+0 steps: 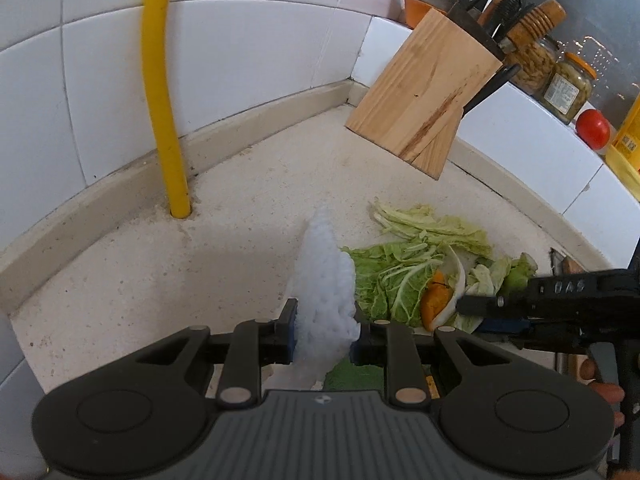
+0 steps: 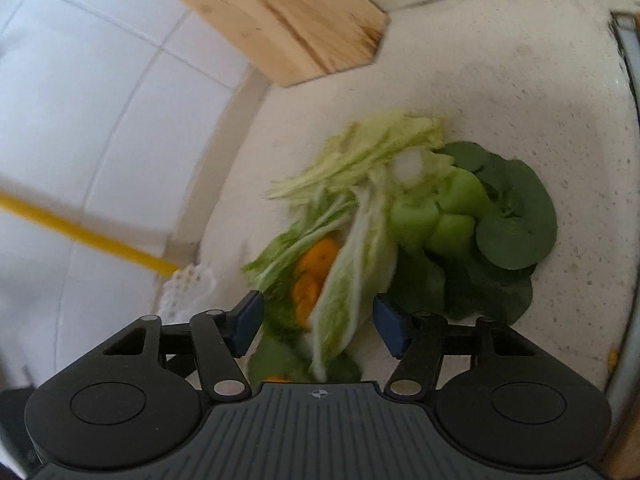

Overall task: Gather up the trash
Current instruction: 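Grasp a pale cabbage leaf with the right tool while left tool holds the net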

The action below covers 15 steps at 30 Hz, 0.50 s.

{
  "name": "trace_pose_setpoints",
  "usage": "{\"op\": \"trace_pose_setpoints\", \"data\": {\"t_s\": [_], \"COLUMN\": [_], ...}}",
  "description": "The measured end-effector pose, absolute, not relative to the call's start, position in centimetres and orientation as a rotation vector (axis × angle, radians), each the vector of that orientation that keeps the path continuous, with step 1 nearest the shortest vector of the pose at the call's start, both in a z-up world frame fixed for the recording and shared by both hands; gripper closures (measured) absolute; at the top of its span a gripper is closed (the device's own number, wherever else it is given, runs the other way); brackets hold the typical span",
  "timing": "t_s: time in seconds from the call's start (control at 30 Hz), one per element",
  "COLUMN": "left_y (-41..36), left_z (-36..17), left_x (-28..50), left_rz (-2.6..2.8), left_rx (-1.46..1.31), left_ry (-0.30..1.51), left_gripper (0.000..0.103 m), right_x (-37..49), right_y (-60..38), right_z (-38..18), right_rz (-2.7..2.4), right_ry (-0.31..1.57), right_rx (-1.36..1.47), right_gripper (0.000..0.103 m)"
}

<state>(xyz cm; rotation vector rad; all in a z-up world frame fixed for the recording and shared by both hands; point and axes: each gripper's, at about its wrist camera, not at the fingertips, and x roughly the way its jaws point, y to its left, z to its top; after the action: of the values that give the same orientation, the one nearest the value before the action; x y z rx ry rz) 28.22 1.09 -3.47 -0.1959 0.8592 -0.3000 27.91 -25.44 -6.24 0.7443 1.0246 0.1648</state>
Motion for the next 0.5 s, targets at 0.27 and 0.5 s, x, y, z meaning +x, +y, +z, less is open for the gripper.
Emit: {"op": "trace_pose_setpoints", "data": {"t_s": [0.27,0.5], "left_y": [2.4,3.2], "left_z": [-2.5,-2.4], "left_x": [25.3,23.3], "left_rz": [-0.313,-0.326], "left_rx": [-0.17,-0.173], "left_ry": [0.847,0.834], "left_gripper": [0.087,0.086], "right_x": [26.1,23.0], "right_y": [-25.5,-25.7], "right_z": [-5.5,-3.6], "right_rz": [0.218,0.25], "right_ry": [1.005,0.989], "right_rx": [0.617,0.53], "right_gripper": [0.092,0.093]}}
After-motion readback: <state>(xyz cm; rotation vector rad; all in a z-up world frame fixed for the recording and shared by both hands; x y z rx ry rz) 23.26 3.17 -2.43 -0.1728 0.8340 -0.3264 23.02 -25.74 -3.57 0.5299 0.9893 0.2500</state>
